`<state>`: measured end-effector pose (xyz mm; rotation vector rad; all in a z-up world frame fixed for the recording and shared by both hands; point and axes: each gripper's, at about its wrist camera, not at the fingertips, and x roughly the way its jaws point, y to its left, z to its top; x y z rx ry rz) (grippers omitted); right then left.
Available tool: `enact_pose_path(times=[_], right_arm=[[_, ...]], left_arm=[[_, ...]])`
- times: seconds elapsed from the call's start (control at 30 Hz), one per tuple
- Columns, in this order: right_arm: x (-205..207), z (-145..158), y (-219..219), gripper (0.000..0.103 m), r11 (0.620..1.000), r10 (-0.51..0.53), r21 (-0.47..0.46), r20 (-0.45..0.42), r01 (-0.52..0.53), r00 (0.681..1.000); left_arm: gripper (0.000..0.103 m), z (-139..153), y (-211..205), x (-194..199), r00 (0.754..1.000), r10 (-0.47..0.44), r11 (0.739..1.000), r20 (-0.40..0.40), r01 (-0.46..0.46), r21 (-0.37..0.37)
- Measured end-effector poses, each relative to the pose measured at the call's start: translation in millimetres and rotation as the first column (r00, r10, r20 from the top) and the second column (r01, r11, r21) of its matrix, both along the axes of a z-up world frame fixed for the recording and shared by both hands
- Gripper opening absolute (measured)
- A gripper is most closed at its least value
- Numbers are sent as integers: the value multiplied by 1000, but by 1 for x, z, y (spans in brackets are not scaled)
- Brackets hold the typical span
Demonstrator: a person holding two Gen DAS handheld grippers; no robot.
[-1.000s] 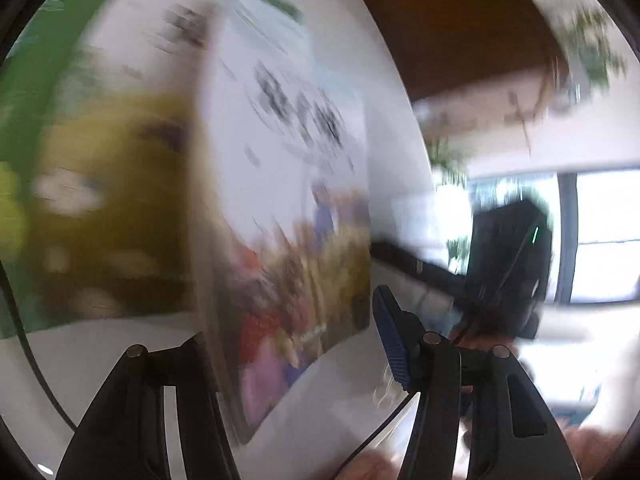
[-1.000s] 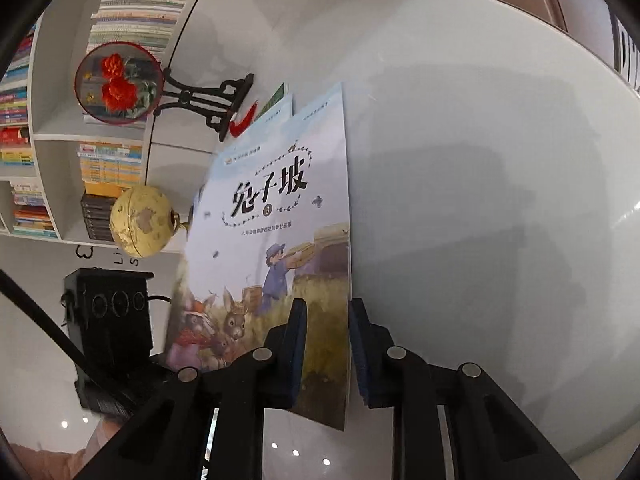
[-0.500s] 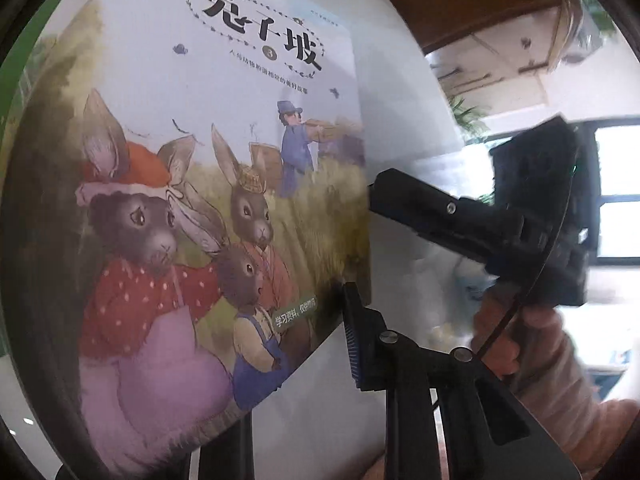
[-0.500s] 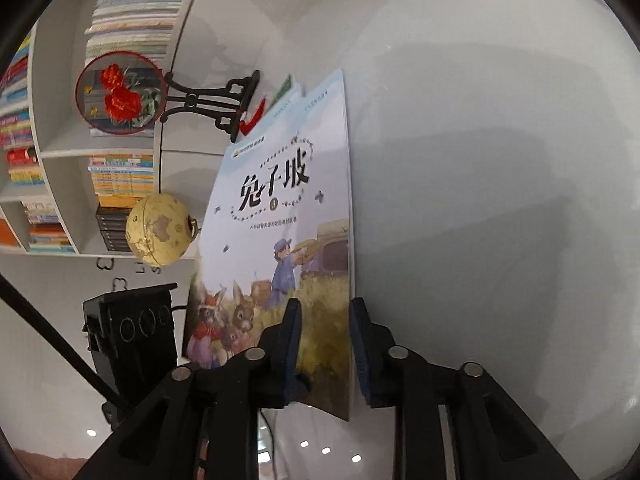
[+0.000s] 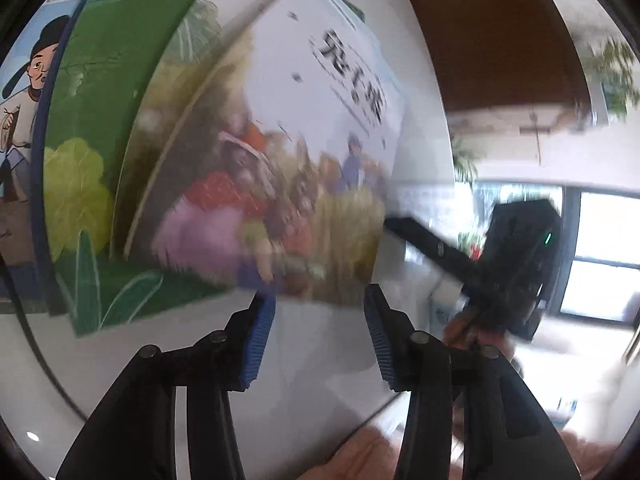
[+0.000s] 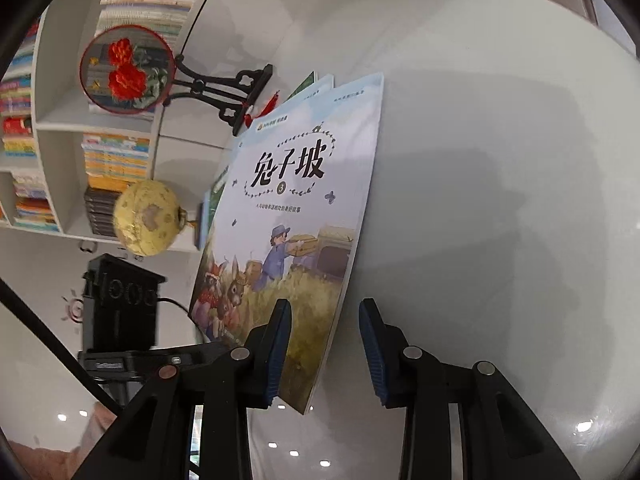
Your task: Organize books
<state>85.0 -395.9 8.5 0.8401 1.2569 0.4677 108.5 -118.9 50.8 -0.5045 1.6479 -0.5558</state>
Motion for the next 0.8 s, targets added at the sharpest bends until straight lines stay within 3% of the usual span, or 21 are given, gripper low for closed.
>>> enact_pose_path(times=[0.1,0.13,0.23,0.3,0.37,0.47,0.7,0.8], right_arm=[[2,20,13,34,982,48,-182,38,-40,998],[3,25,17,34,979,67,-197,54,-56,996],[5,31,21,36,983,71,-173,61,-60,996],[6,25,19,37,983,46,-177,28,-40,999],[6,17,17,37,987,26,-158,-10,-27,1000],[3,14,15,37,993,-2,-120,-21,-1,1000],[3,14,10,38,994,-14,-113,-4,13,1000],[3,13,9,38,995,-16,-99,-1,16,1000]], left_arm=[[43,15,3,-3,997,-79,996,15,79,34],[43,18,5,-1,996,-87,995,26,86,50],[55,29,14,21,996,-58,993,74,50,105],[72,28,15,42,993,-27,995,115,15,103],[73,22,8,63,992,-5,999,130,-1,48],[73,14,-7,80,991,-29,999,131,26,26],[73,18,-7,95,980,-58,997,190,47,62],[73,25,5,101,967,-72,985,243,31,169]])
